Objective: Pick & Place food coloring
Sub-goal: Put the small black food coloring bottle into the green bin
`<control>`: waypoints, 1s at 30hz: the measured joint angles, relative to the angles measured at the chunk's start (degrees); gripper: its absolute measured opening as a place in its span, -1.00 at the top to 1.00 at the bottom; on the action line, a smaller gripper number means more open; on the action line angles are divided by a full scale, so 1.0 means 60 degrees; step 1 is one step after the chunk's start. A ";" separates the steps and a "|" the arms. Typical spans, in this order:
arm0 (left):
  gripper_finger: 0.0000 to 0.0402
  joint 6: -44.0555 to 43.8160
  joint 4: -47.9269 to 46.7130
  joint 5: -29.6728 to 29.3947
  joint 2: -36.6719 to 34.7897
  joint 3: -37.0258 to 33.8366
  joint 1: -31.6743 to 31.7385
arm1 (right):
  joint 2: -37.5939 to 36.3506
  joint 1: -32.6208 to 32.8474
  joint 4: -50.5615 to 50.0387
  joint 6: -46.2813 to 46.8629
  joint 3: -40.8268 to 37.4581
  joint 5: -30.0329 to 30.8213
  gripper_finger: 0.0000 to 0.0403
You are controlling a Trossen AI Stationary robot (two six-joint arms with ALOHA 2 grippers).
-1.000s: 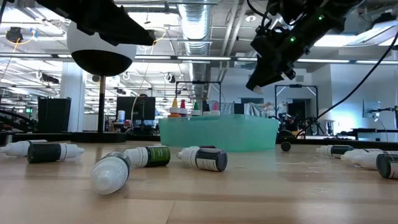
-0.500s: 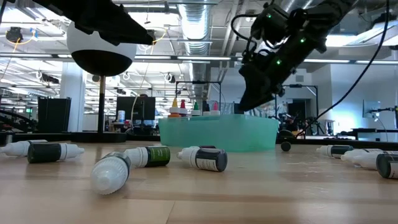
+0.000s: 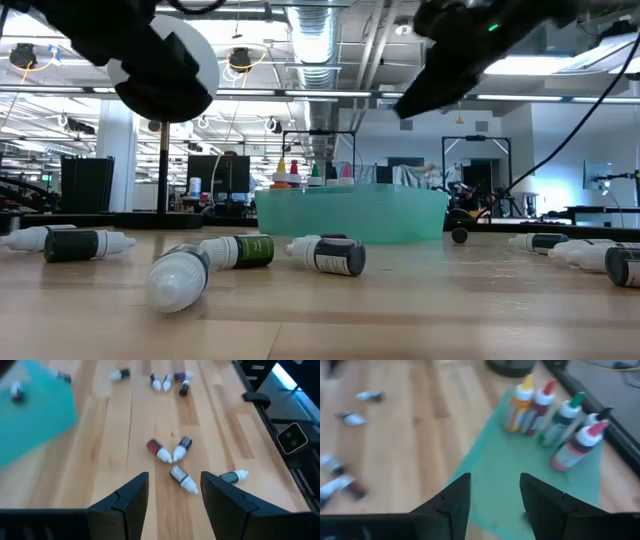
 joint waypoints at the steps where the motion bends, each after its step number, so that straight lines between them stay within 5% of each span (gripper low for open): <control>1: 0.13 -0.0315 -0.0186 0.0099 0.0000 0.0000 0.0008 | -0.0165 0.0255 -0.0236 0.0036 0.0000 0.0000 0.20; 12: 0.13 -0.3991 -0.2096 0.1573 0.0000 0.0004 0.0018 | -0.0970 0.2325 -0.1229 0.0189 0.0000 0.0293 0.27; 20: 0.13 -0.4268 -0.1875 0.1363 0.0255 0.0005 0.0004 | -0.0961 0.3027 -0.1220 0.0189 -0.0015 0.0546 0.32; 30: 0.13 -0.4288 -0.1582 0.1743 0.2326 0.0537 -0.0011 | -0.0965 0.3180 -0.1288 0.0182 -0.0022 0.0546 0.34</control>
